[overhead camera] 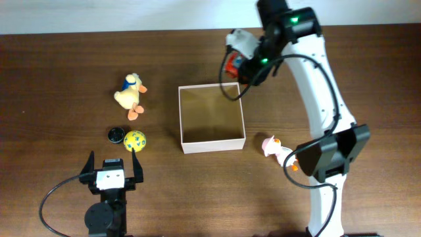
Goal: Pack container
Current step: 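Carry the truck left over the box with the right gripper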
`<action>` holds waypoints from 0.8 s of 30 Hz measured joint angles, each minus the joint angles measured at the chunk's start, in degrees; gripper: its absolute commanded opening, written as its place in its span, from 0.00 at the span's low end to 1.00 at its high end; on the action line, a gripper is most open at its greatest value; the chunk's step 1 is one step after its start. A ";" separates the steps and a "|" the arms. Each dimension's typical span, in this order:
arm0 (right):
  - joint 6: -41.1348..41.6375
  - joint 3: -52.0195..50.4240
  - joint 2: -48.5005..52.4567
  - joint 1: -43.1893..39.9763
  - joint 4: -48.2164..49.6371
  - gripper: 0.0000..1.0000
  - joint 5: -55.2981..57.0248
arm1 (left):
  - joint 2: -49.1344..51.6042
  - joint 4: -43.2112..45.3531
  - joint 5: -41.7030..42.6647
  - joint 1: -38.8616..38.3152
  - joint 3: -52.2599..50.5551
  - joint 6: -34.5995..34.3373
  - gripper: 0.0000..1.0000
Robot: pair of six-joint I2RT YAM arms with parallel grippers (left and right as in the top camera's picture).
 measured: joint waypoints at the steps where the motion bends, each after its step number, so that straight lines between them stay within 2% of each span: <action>1: -0.42 0.28 0.00 1.18 -0.72 0.61 0.02 | -0.02 0.00 0.00 0.00 0.00 0.00 0.99; 11: -6.84 0.35 0.00 10.32 -3.34 0.65 2.60 | 0.00 0.00 0.00 0.00 0.00 0.00 0.99; 17: -10.84 -1.86 0.00 10.56 -2.01 0.66 3.56 | 0.00 0.00 0.00 0.00 0.00 0.00 0.99; 24: -13.88 -10.80 0.00 9.90 4.98 0.66 4.07 | 0.00 0.00 0.00 0.00 0.00 0.00 0.99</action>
